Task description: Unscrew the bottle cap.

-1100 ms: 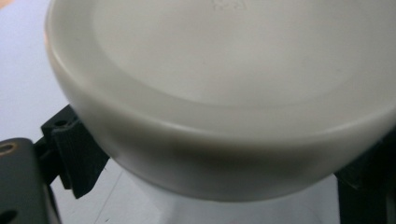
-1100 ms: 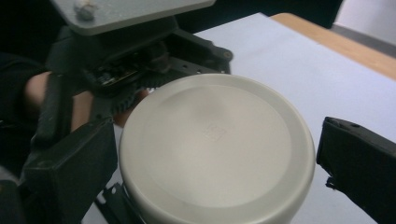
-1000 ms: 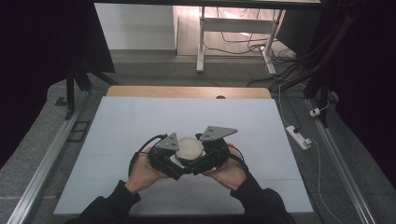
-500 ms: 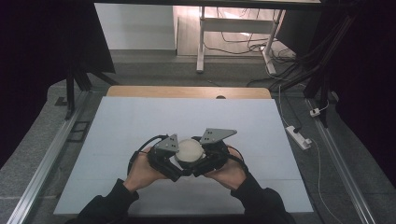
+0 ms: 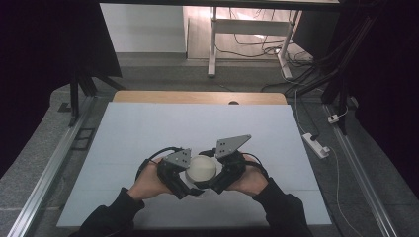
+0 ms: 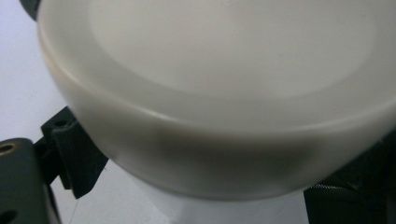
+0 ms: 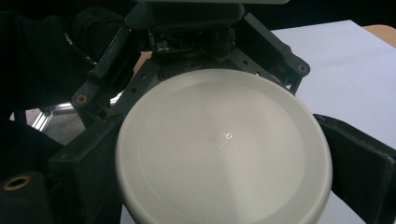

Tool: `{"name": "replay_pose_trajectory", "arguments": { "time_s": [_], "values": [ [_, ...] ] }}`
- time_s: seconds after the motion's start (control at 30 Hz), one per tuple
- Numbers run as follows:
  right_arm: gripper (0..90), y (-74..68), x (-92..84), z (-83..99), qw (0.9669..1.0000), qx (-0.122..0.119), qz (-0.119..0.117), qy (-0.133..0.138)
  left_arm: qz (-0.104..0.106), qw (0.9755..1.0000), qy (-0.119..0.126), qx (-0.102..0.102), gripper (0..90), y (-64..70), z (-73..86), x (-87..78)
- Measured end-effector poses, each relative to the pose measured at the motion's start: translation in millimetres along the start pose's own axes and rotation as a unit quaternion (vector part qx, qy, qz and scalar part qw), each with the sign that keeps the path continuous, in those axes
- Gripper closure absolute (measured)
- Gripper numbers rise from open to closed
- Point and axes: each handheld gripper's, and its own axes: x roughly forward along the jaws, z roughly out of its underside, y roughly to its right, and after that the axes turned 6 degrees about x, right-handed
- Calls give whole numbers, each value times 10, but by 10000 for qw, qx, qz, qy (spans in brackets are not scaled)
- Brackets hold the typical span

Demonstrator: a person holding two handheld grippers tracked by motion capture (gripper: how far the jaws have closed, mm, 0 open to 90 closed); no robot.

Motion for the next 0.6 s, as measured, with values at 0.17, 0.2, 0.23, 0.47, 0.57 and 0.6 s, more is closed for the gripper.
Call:
{"name": "replay_pose_trajectory", "arguments": {
  "time_s": [0.17, 0.2, 0.23, 0.47, 0.57, 0.6],
  "values": [
    [0, -35, -44, -55, 9983, 202, 505, 199, -290, 9993, 119, -205, 76, -12, 0, -35],
    [0, -43, -52, -65, 9975, 264, 603, 243, -368, 9990, 109, -241, 76, -18, 1, -41],
    [0, -50, -56, -73, 9967, 323, 703, 264, -459, 9984, 114, -306, 76, -19, 2, -41],
    [0, -94, 35, -79, 9884, 591, 1378, 234, -1022, 9928, -67, -616, 76, -18, -14, -12],
    [23, -113, 76, -67, 9852, 589, 1595, 216, -1050, 9924, -97, -637, 76, -13, -25, -2],
    [32, -115, 89, -59, 9849, 604, 1606, 226, -1069, 9922, -96, -638, 76, -6, -31, 1]
  ]
}}
